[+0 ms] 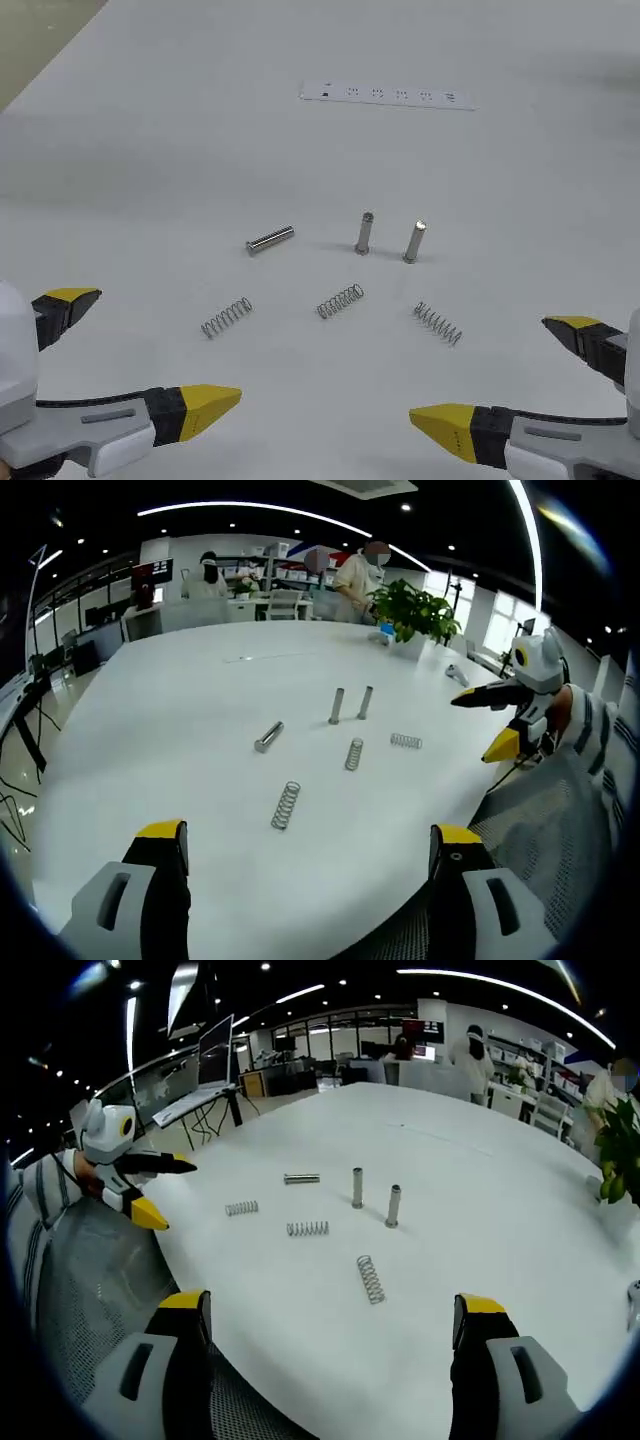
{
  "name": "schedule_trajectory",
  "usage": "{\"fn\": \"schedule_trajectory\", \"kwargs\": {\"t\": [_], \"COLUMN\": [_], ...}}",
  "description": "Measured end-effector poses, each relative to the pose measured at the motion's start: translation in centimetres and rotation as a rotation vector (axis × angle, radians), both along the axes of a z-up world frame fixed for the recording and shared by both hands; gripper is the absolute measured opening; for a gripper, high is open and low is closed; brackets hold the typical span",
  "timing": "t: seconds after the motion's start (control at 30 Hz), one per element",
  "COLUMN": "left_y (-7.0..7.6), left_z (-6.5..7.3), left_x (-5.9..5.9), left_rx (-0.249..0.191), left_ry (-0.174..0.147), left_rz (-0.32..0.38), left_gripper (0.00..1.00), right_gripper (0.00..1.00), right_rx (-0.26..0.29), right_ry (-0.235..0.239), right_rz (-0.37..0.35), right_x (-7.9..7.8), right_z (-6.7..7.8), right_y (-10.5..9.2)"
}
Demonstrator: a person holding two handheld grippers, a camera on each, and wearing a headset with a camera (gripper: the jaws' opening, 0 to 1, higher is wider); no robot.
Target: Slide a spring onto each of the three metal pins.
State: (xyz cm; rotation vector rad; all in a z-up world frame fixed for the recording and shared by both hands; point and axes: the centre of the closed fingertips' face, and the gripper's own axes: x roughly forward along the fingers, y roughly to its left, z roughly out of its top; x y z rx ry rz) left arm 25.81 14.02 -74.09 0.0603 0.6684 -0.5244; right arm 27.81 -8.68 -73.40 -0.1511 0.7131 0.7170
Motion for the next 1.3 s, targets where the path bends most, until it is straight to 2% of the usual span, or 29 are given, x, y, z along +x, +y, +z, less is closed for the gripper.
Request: {"fn": "schedule_trajectory", "kwargs": {"t": [0.27, 0.43, 0.6, 0.77, 0.9, 1.0, 1.17, 1.3], "left_y": [0.0, 0.1, 0.2, 0.1, 0.0, 0.0, -0.1, 0.0], "left_z": [0.0, 0.0, -0.4, -0.6, -0.9, -1.0, -0.6, -0.6], "left_x": [0.0, 0.1, -0.2, -0.3, -0.6, -0.7, -0.5, -0.4], "left_rx": [0.008, -0.006, 0.004, 0.005, -0.009, -0.003, -0.043, -0.035], "left_ry": [0.011, 0.013, 0.03, 0.036, 0.067, 0.063, 0.054, 0.053], "left_rz": [-0.005, 0.01, 0.003, -0.002, -0.003, -0.005, 0.015, 0.014], "left_gripper": [0.98, 0.98, 0.98, 0.98, 0.98, 0.98, 0.98, 0.98], "right_gripper": [1.0, 0.99, 1.0, 1.0, 1.0, 1.0, 1.0, 1.0], "right_rx": [-0.002, -0.003, -0.009, -0.017, -0.016, -0.018, -0.027, -0.029], "right_ry": [0.005, 0.011, 0.012, 0.015, 0.018, 0.017, 0.01, 0.01], "right_rz": [0.013, 0.023, -0.002, 0.003, 0.003, 0.008, 0.01, 0.014], "right_x": [0.0, -0.1, 0.3, 0.3, 0.2, 0.2, 0.3, 0.3], "right_z": [0.0, -0.1, -0.1, -0.3, -0.3, -0.3, -0.3, -0.3], "right_y": [0.3, 0.4, 0.1, 0.1, 0.1, 0.1, 0.1, 0.2]}}
